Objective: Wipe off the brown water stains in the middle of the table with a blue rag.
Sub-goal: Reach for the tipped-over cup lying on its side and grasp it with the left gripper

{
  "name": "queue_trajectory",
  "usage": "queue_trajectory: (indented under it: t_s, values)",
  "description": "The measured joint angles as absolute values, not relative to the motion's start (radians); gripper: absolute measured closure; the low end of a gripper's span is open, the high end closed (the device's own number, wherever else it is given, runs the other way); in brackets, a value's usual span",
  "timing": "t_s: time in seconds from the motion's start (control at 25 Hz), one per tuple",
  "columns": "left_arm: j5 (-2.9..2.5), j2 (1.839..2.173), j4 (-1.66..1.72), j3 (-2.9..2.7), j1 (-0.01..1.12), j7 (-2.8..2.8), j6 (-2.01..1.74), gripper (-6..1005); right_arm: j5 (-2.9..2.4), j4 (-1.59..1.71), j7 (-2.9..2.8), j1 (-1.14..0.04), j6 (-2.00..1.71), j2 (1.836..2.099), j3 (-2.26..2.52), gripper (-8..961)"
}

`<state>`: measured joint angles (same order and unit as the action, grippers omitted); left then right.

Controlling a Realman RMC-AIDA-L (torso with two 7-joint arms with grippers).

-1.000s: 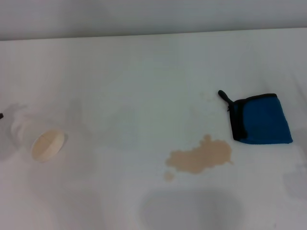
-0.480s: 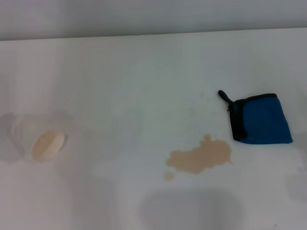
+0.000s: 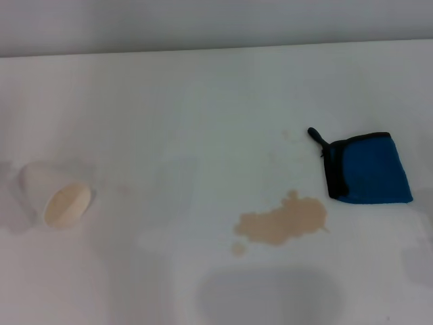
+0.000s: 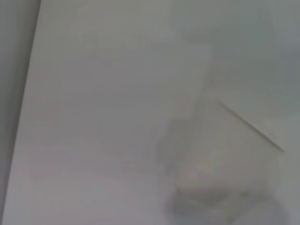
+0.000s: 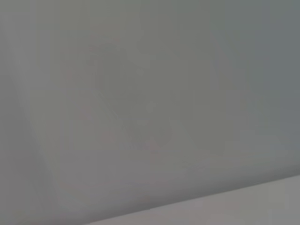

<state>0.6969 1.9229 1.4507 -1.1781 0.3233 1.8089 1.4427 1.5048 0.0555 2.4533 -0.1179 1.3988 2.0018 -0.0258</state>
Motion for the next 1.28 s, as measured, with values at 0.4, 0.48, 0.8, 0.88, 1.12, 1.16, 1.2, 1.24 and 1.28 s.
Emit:
queue_trajectory:
  t_s: [0.4,0.48,0.8,0.88,1.12,1.16,1.2,1.24,1.28]
  values:
    - [0.713,1.971,1.348,-1.174,0.369,1.981,1.398,144,1.495,0.033,2.45,-0.1,1.416,2.001,-0.016,92]
    - [0.719,1.973,1.321,-1.169,0.375,2.015,1.386,145,1.493,0.028,2.45,-0.093,1.417,2.001,-0.015,92]
    - [0.714,1.985,1.219,-1.169,0.406,2.091,1.338,150,1.483,0.02,2.442,-0.07,1.418,2.0,-0.014,92]
    - [0.712,1.99,1.202,-1.169,0.411,2.099,1.326,151,1.482,0.017,2.442,-0.07,1.419,2.0,-0.012,92]
    - [0.698,2.008,1.152,-1.174,0.425,2.115,1.286,155,1.482,0.015,2.442,-0.066,1.419,2.0,-0.002,92]
    - [0.698,2.009,1.147,-1.175,0.427,2.12,1.281,156,1.482,0.015,2.441,-0.065,1.419,2.0,-0.001,92]
    - [0.698,2.012,1.138,-1.175,0.429,2.127,1.277,156,1.482,0.015,2.441,-0.063,1.419,2.0,0.003,92]
    - [0.697,2.016,1.131,-1.175,0.432,2.133,1.271,157,1.482,0.015,2.441,-0.062,1.419,2.0,0.006,92]
    - [0.697,2.019,1.126,-1.176,0.435,2.138,1.266,157,1.482,0.015,2.441,-0.061,1.419,2.0,0.01,92]
